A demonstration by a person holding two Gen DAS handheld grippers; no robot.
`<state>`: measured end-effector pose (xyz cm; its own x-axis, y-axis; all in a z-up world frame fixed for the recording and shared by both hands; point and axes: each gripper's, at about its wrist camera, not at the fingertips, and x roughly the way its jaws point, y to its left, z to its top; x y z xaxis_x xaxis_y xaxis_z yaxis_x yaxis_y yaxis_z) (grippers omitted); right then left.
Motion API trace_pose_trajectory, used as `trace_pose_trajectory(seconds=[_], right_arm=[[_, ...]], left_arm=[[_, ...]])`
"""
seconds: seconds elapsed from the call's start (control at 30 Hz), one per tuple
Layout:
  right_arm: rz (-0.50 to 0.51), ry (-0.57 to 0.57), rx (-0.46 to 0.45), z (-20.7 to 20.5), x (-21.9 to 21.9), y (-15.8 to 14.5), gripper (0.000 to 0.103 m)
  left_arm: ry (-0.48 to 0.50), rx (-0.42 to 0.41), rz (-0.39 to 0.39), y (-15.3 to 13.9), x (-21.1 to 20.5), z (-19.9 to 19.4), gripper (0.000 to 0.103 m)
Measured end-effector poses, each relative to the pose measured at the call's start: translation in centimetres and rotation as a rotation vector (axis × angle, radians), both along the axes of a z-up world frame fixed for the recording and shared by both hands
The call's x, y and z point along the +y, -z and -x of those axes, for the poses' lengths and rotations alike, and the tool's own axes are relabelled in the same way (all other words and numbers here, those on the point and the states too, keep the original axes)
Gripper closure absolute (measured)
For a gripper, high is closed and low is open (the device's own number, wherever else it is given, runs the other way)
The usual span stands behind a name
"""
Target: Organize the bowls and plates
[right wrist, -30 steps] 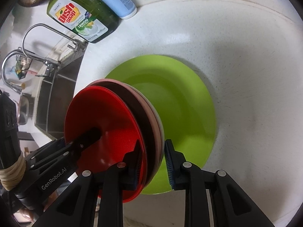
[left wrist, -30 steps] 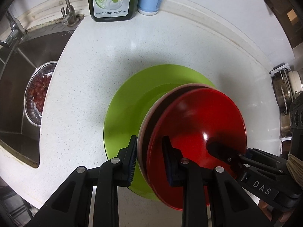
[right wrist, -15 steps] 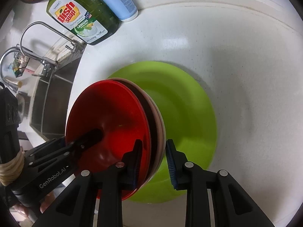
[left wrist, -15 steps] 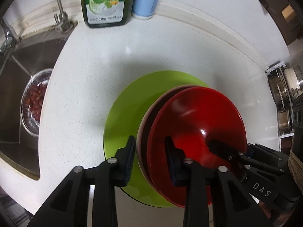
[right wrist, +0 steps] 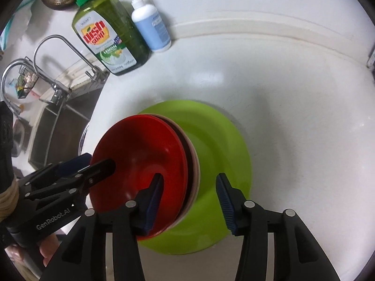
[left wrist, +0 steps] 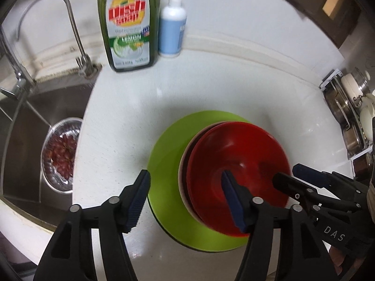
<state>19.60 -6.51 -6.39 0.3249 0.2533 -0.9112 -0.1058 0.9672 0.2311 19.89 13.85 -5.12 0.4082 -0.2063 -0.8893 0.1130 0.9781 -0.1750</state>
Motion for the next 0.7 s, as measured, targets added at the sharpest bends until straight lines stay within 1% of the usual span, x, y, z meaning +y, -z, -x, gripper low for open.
trace_pose_trajectory(seconds=[0.07,0.13,0.23,0.3,0.33,0.4,0.47,0.53,0.6,0.7], right_arm=[[0.009,0.000,-0.026,0.8,0.0,-0.7,0.053],[0.019,-0.004,-0.056,1.8,-0.1,-1.7,0.050],[0.028,-0.005,-0.111,3.5,-0.4,-3.0,0.047],[0.038,0.004,-0.150,4.8,-0.8,-3.7,0.041],[0.036,0.015,-0.175,5.5,-1.1,-4.1,0.039],[0.029,0.042,-0.213,6.8,-1.7,-4.7,0.031],[0.026,0.072,-0.256,8.4,-2.5,-5.2,0.029],[0.037,0.090,-0.307,10.2,-3.1,-5.7,0.028],[0.045,0.101,-0.365,12.3,-3.5,-6.1,0.024],[0.041,0.112,-0.441,15.5,-4.1,-6.7,0.021]], left_arm=[[-0.002,-0.037,-0.009,-0.7,0.1,0.9,0.034],[-0.006,-0.079,-0.025,-1.6,0.1,2.2,0.030],[-0.016,-0.126,-0.027,-2.5,-0.1,4.2,0.028],[-0.025,-0.153,-0.007,-3.0,-0.3,5.6,0.027],[-0.033,-0.172,0.005,-3.4,-0.3,6.5,0.025],[-0.049,-0.207,0.011,-3.8,-0.6,8.2,0.021],[-0.052,-0.250,0.012,-4.1,-1.0,10.1,0.017],[-0.048,-0.291,-0.005,-4.4,-1.6,12.2,0.014],[-0.042,-0.334,-0.025,-4.5,-1.9,14.2,0.012],[-0.055,-0.385,-0.032,-4.8,-2.1,17.2,0.007]])
